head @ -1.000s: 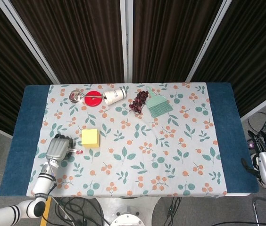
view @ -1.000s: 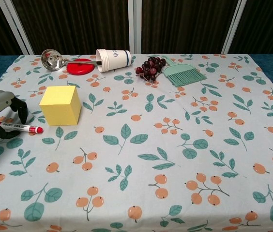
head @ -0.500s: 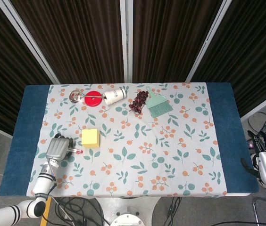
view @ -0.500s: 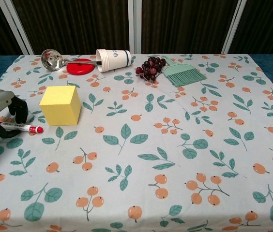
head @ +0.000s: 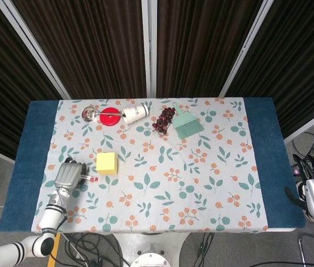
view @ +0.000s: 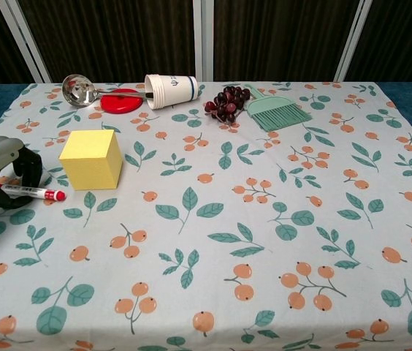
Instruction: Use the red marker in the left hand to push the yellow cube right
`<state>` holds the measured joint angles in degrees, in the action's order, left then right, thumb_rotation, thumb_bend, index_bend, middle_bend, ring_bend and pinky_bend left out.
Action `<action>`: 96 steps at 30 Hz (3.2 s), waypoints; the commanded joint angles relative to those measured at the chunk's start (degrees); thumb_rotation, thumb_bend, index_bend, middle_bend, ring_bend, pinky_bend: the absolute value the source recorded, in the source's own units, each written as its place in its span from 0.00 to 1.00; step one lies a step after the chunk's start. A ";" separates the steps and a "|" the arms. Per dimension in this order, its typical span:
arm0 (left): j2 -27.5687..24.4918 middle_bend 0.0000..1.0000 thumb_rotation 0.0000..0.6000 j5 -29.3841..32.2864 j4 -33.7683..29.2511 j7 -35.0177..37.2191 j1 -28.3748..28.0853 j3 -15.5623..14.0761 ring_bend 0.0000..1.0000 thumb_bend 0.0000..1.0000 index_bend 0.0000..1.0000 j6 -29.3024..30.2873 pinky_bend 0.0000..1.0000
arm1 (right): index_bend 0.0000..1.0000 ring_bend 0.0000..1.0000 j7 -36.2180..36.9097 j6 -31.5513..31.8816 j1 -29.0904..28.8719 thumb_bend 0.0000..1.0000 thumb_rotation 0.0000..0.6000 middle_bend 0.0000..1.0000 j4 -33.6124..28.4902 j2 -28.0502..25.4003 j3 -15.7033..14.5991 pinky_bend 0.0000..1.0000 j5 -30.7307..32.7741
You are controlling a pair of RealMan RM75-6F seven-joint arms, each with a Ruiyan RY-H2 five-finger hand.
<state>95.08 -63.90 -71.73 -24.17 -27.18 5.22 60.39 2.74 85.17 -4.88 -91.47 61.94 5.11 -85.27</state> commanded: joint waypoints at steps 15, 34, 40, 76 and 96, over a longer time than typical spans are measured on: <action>-3.13 0.67 1.00 -8.37 2.17 8.01 0.73 -2.58 0.48 0.45 0.64 1.60 0.34 | 0.03 0.01 0.08 0.16 0.07 0.20 1.00 0.16 -0.09 -0.06 0.03 0.12 -0.02; -6.19 0.68 1.00 -22.19 17.28 35.28 0.47 -5.96 0.50 0.47 0.65 5.10 0.46 | 0.03 0.01 -0.12 1.32 0.46 0.20 1.00 0.16 -0.59 -0.21 -0.16 0.12 -1.02; -3.12 0.68 1.00 -22.45 22.62 38.40 -1.72 -5.07 0.50 0.47 0.65 2.69 0.46 | 0.03 0.01 -0.43 1.56 0.66 0.20 1.00 0.16 -0.93 -0.35 -0.13 0.12 -0.87; 6.65 0.68 1.00 -21.87 24.56 34.53 -14.83 -0.48 0.50 0.48 0.65 -6.75 0.45 | 0.03 0.01 -0.09 1.98 1.78 0.20 1.00 0.16 -0.52 -0.75 -0.22 0.12 0.13; 8.70 0.68 1.00 -17.51 25.59 30.52 -18.49 2.15 0.50 0.48 0.65 -10.69 0.45 | 0.03 0.01 0.84 1.57 1.70 0.20 1.00 0.17 0.26 -0.69 0.04 0.12 0.37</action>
<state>104.22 -81.67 -46.06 6.58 -46.19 7.63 49.43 3.57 86.75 -3.17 -91.23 61.24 5.16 -84.88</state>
